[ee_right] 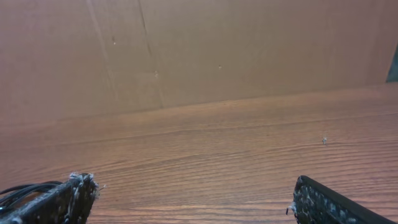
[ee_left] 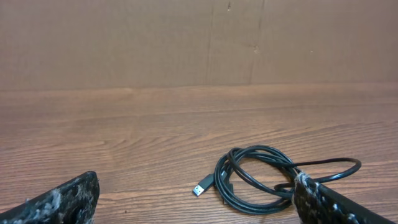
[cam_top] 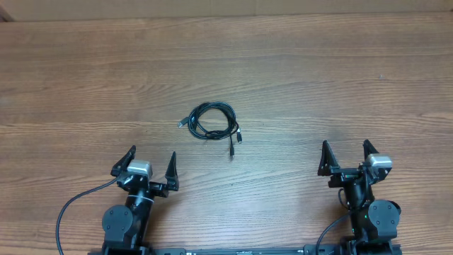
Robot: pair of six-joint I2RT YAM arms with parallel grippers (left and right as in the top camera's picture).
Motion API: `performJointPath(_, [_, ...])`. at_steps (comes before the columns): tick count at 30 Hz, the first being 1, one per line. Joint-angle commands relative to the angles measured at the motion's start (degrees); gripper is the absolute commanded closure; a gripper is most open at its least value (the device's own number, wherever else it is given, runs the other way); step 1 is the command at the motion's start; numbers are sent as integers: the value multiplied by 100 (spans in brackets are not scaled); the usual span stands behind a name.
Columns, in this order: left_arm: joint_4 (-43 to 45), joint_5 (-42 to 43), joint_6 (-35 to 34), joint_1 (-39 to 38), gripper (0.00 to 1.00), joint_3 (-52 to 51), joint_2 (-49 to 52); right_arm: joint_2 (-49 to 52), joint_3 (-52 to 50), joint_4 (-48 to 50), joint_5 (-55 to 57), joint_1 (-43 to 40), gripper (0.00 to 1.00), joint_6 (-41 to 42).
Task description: Untangle cables
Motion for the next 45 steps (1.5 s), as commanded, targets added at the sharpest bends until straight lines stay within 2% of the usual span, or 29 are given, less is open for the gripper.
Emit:
performJointPath(1, [-17,-96,111,33,0,-22,-61,-52,-59,33,-13,26,0,-20])
performJointPath(28, [-13,-144,116,33,1,-22,-61,-52,-59,33,-13,26,0,-20])
performJointPath(37, [466,-219,114,33,1,-22,-61,-52,-59,33,-13,26,0,-20])
performJointPath(45, [490,-376,109,33,0,-22,-61,-52,-59,33,-13,26,0,-20])
